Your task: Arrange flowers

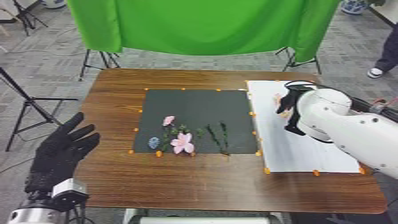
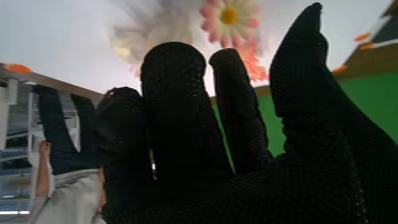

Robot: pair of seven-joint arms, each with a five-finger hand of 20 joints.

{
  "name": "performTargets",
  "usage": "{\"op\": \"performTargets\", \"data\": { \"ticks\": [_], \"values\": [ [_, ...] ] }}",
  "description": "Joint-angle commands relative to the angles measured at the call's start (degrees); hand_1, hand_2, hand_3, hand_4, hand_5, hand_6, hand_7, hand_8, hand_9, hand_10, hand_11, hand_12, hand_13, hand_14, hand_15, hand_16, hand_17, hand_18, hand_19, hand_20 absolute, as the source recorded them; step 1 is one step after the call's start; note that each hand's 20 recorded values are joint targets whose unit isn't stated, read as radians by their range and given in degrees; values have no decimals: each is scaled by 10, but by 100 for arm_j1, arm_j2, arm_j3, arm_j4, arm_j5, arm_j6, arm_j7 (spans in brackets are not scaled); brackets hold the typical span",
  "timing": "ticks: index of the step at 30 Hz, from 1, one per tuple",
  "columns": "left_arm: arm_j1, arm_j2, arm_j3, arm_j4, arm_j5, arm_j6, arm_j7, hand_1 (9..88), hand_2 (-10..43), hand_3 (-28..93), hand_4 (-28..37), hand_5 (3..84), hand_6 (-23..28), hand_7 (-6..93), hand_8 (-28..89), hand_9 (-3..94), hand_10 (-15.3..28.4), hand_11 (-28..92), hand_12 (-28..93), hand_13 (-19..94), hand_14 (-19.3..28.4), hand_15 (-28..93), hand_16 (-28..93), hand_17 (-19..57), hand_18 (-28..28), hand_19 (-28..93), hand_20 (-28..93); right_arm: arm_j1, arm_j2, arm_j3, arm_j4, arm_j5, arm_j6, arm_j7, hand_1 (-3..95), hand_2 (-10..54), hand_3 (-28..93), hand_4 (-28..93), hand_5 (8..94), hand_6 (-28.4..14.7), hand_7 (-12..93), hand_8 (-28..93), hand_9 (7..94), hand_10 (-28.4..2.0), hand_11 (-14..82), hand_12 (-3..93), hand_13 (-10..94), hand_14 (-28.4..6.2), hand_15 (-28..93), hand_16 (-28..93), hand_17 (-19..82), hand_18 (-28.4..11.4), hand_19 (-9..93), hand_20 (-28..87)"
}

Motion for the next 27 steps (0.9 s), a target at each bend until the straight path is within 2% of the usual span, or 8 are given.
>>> {"op": "performTargets", "data": {
  "ticks": [1, 4, 5, 13, 18, 19, 21, 27],
  "values": [
    [7, -168, -48, 8, 90, -46, -110, 301, 64, 639, -192, 366, 98, 85, -70, 329, 205, 276, 117, 220, 279, 576, -122, -64, 284, 559, -4, -91, -101, -17, 52, -43, -55, 31, 371, -18, 790, -229, 555, -21, 164, -108, 610, -175, 167, 147, 705, -96, 748, 113, 488, -172, 932, 312],
    [-70, -256, -44, 28, 169, -101, -234, 302, 65, 638, -193, 365, 98, 86, -69, 329, 205, 277, 117, 220, 279, 576, -122, -64, 284, 559, -5, -162, -141, -5, 64, -136, -76, 40, 377, -18, 789, -231, 565, -18, 167, -108, 619, -169, 169, 148, 709, -94, 747, 113, 489, -172, 932, 313],
    [-62, -226, -26, 28, 134, -73, -164, 302, 65, 638, -193, 365, 98, 86, -70, 329, 206, 277, 117, 220, 280, 576, -122, -64, 284, 559, -4, -71, -165, -113, 84, -115, -31, 33, 383, -18, 789, -231, 572, -16, 169, -108, 626, -168, 171, 148, 711, -93, 747, 113, 490, -172, 932, 313],
    [-68, -341, -32, 34, 218, -127, -282, 302, 65, 639, -193, 365, 98, 86, -70, 329, 206, 275, 117, 220, 280, 576, -122, -64, 284, 560, -5, 68, -194, -588, 20, -554, 269, 46, 444, -42, 768, -259, 619, -2, 194, -69, 692, -141, 190, 150, 744, -73, 730, 120, 502, -169, 932, 314],
    [3, -217, -24, 23, 93, -60, -122, 301, 65, 639, -193, 366, 98, 86, -70, 330, 206, 275, 117, 220, 280, 576, -122, -65, 284, 559, -5, 225, -179, -929, 30, -833, 771, 104, 561, -68, 703, -279, 736, 15, 250, 10, 852, -86, 113, 265, 814, -37, 694, 142, 539, -159, 932, 336],
    [-57, -325, -40, 32, 188, -115, -277, 301, 65, 638, -193, 366, 98, 86, -70, 330, 206, 275, 117, 220, 280, 576, -122, -66, 284, 559, -5, 236, -119, -974, -25, -875, 858, 128, 568, -68, 702, -280, 750, 16, 251, 12, 867, -84, 112, 271, 825, -31, 689, 143, 545, -157, 932, 340],
    [-31, -363, -62, 21, 205, -121, -293, 301, 65, 639, -192, 366, 98, 86, -70, 329, 205, 275, 118, 220, 280, 575, -122, -66, 284, 558, -5, 326, -95, -1043, -73, -943, 1019, 171, 574, -72, 702, -281, 766, 15, 245, 15, 882, -81, 115, 273, 836, -27, 684, 146, 554, -155, 932, 347],
    [125, -253, -130, -19, 93, -40, -136, 302, 65, 639, -192, 367, 98, 87, -70, 330, 206, 275, 118, 220, 280, 576, -122, -65, 284, 559, -4, 548, -78, -982, -364, -1134, 1195, 146, 576, -80, 716, -282, 783, 10, 232, 25, 898, -85, 124, 278, 853, -22, 679, 151, 566, -153, 932, 356]
  ]
}}
